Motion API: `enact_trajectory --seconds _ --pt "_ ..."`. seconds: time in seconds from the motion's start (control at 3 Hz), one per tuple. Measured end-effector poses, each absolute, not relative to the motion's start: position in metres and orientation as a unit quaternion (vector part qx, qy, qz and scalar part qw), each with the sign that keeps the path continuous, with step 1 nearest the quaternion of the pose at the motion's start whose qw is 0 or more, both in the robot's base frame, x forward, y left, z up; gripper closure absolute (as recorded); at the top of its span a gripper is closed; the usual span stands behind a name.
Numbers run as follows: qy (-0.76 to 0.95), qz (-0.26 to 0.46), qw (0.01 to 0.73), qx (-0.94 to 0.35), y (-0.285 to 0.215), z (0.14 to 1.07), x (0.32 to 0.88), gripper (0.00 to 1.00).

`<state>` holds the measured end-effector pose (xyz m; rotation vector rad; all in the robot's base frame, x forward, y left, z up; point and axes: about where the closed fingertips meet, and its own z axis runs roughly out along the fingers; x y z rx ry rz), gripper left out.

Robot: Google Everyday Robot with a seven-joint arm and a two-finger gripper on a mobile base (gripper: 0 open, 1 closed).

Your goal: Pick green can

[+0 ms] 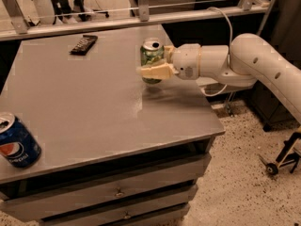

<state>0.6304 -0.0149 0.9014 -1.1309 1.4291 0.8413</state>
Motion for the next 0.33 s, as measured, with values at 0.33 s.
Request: enact_trajectory --seconds 0.33 --pt "0.582 0.357 0.556 -0.474 -0.0358 0.9443 0.6285 0.95"
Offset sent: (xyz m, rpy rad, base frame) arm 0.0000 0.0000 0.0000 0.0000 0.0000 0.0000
